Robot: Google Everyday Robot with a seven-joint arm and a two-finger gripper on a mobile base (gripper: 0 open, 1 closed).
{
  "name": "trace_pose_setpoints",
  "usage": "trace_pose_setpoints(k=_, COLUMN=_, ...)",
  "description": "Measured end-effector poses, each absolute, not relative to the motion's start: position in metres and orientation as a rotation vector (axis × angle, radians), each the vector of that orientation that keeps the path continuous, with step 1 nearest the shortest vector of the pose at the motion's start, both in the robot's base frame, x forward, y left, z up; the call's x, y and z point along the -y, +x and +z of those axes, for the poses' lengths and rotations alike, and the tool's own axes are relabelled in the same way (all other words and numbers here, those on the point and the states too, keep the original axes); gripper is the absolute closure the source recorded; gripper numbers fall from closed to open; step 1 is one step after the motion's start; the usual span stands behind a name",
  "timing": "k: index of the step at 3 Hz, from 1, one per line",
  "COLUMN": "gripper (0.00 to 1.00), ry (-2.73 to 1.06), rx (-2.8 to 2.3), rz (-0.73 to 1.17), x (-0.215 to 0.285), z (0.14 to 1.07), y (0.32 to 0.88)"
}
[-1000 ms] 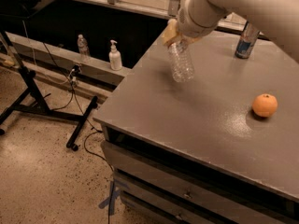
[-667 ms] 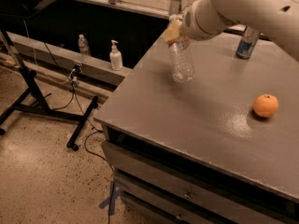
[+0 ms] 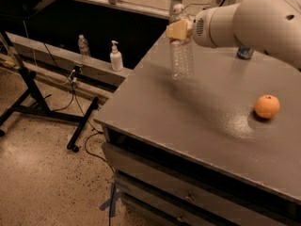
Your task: Place water bottle upright
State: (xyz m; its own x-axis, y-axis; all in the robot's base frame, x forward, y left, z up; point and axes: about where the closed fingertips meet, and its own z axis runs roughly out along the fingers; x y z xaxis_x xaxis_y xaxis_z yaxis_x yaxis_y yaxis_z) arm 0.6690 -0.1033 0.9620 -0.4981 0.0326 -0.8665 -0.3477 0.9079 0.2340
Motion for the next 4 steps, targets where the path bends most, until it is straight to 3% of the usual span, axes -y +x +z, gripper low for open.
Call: trace_pose_setpoints(k=4, gripper=1.0, ry=-0.268, rx=-1.734, rz=0.534, x=0.079, z=1.012, y=0.668)
